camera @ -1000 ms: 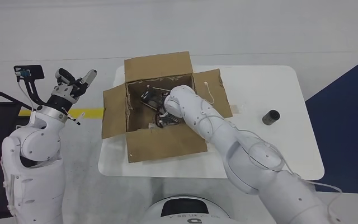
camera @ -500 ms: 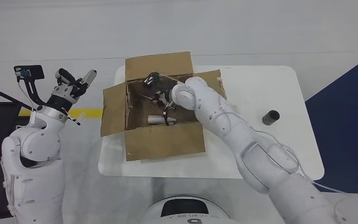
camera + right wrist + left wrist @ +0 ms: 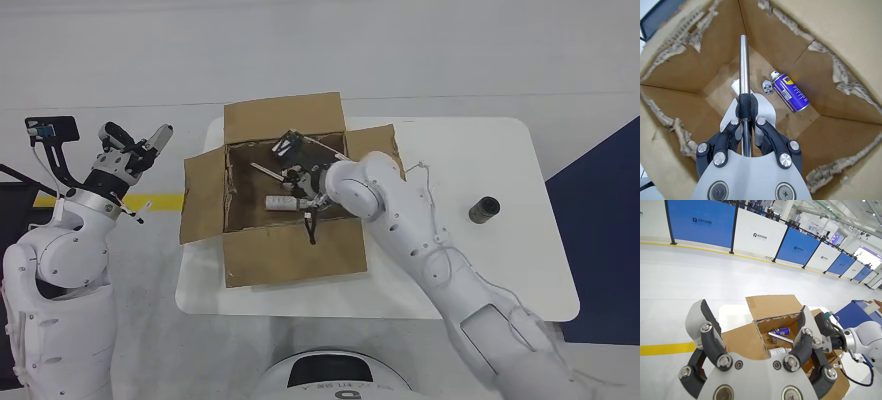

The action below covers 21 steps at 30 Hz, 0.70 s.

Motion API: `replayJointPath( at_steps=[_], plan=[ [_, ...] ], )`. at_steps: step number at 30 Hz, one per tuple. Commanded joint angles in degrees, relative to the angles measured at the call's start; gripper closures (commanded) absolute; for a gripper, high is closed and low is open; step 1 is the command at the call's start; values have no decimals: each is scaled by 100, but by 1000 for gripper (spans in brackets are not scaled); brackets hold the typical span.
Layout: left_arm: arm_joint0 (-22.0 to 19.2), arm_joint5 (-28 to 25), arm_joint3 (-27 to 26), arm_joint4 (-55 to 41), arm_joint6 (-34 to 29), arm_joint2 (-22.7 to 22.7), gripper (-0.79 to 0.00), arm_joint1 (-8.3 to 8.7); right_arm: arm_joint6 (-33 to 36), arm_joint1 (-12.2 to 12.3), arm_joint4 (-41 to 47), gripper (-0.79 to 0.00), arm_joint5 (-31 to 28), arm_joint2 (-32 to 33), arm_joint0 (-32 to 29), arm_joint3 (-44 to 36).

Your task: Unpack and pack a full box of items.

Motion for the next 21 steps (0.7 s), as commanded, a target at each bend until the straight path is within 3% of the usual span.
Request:
replayJointPath(
  at_steps=[1, 11, 17, 21],
  plan=[
    [0, 0, 0, 0, 0, 0, -785, 0, -95, 68, -46, 0, 129, 241, -279, -484],
    [0, 0, 0, 0, 0, 0, -785, 0, -838, 410, -303, 0, 423, 1730, -2017, -2848],
    [0, 0, 0, 0, 0, 0, -785, 0, -1506, 571, -369, 0, 694, 2952, -3673, -4315],
    [0, 0, 0, 0, 0, 0, -785, 0, -2153, 605, -12, 0, 957, 3721, -4784, -4816]
  ],
)
